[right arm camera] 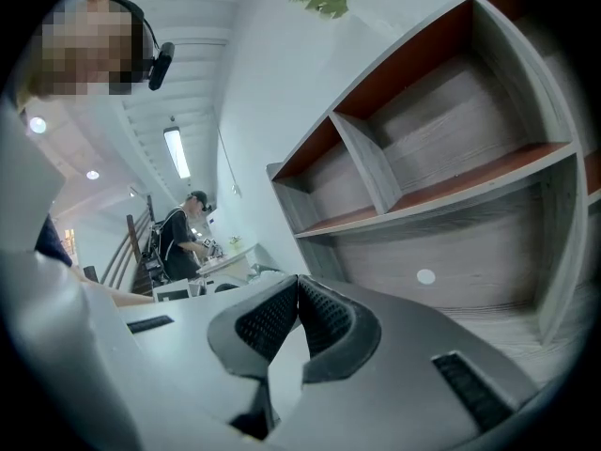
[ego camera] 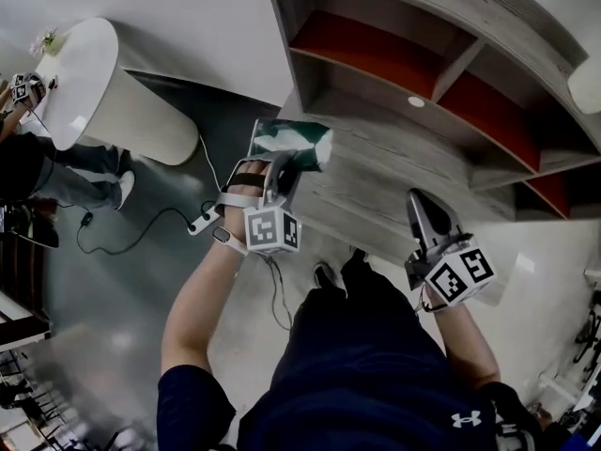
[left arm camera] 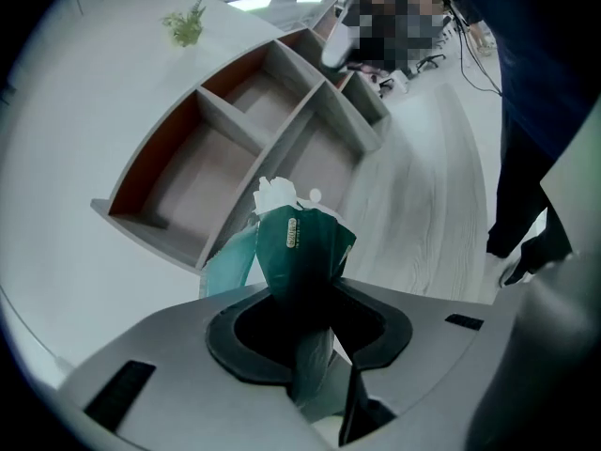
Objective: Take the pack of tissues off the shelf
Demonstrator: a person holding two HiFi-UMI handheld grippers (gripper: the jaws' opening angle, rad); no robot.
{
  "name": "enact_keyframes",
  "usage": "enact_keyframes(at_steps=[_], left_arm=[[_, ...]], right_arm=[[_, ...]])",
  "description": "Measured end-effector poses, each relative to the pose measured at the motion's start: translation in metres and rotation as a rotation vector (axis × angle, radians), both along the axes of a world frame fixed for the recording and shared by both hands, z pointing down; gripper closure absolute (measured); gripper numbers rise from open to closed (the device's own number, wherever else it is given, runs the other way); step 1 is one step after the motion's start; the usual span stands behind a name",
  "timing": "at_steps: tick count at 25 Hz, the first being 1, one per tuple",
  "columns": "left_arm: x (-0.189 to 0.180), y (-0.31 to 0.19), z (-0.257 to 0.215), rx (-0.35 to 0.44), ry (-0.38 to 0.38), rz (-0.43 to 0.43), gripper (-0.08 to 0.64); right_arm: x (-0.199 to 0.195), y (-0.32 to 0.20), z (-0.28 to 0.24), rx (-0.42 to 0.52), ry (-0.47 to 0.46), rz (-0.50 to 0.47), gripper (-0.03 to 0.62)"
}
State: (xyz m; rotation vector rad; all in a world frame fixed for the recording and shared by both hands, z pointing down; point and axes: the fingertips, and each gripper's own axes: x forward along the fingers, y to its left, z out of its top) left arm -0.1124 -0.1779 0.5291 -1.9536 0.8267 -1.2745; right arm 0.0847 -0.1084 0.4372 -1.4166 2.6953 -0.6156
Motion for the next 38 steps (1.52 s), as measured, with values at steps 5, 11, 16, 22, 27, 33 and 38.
enact_keyframes(at_steps=[5,11,16,22,27,33,38], left_arm=[[-0.003,0.005,0.044,-0.013,-0.031,-0.001,0.433],[-0.006,0.009,0.085,-0.036,-0.055,0.010,0.433],[-0.002,0.015,0.117,-0.065,-0.075,0.032,0.433],[0.003,0.022,0.154,-0.105,-0.104,0.071,0.433],[0.002,0.025,0.180,-0.130,-0.146,0.114,0.433],[-0.001,0.021,0.206,-0.162,-0.153,0.110,0.431],[-0.004,0.021,0.223,-0.152,-0.192,0.133,0.426]], right_arm=[[0.004,-0.003,0.010,-0.022,0.016,0.002,0.580],[0.008,-0.005,0.018,-0.047,0.025,0.008,0.580],[0.009,-0.010,0.021,-0.056,0.022,0.014,0.580],[0.013,-0.012,0.024,-0.069,0.021,0.027,0.580],[0.013,-0.010,0.028,-0.082,0.027,0.037,0.580],[0.015,-0.010,0.032,-0.095,0.035,0.051,0.580],[0.011,-0.009,0.036,-0.106,0.035,0.046,0.580]])
